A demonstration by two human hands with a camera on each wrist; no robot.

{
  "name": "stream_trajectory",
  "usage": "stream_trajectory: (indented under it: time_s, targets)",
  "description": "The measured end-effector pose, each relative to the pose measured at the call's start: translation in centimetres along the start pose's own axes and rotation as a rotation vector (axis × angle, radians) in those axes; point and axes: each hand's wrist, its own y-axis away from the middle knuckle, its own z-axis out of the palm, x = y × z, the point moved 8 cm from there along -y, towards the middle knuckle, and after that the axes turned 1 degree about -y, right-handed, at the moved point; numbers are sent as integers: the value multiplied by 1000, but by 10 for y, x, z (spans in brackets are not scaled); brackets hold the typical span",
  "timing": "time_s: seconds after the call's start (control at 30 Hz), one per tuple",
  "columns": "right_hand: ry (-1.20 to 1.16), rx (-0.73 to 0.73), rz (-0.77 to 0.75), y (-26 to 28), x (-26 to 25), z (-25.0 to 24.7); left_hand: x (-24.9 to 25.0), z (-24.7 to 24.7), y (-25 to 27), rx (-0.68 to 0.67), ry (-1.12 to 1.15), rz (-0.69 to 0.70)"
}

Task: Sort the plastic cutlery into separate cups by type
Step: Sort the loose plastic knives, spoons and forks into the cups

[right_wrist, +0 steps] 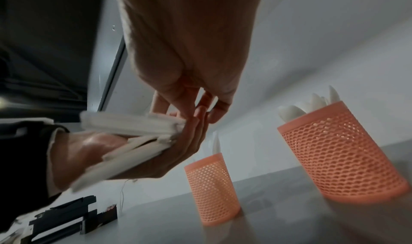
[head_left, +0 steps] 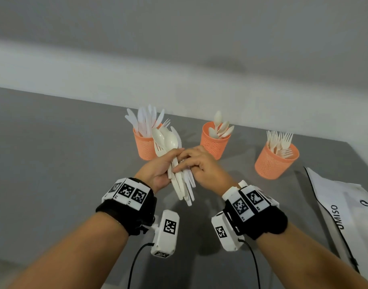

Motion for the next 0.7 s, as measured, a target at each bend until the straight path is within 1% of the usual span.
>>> stream_trajectory:
  time_s: [0.07, 0.13, 0.2, 0.23, 0.27, 0.33, 0.37, 0.43, 0.53, 0.63, 0.67, 0.7]
  targets:
    - [-117, 46, 6, 0, 4, 3, -3, -10, -2, 27, -7, 18]
    - [-266, 165, 72, -1, 11, -3, -3, -20, -2, 72, 10, 22]
    - [-254, 258, 121, -2, 16, -9, -2, -23, 1, 78, -3, 22]
    - [-212, 253, 149, -4, 18, -7, -1, -24, 1, 84, -19, 27]
    - [-161, 209, 207, -6, 22, -2, 0, -24, 2, 80, -25, 35]
    - [-13, 68, 344, -9, 32, 11, 1, -26, 2, 86, -53, 49]
    - [55, 4, 382, -11, 34, 17, 2, -27, 2, 97, -84, 63]
    - [127, -86, 387, -17, 29, 26, 3, -30, 2, 129, -162, 81]
    - [138, -193, 432, -23, 31, 32, 5, -38, 0, 184, -233, 85]
    - [184, -251, 462, -32, 32, 25, 11, -47, 1, 209, -175, 73]
    - [202, -235, 463, -38, 32, 19, 14, -51, 1, 220, -150, 75]
    - [194, -186, 461, -45, 31, 11, 17, -57, 2, 239, -139, 76]
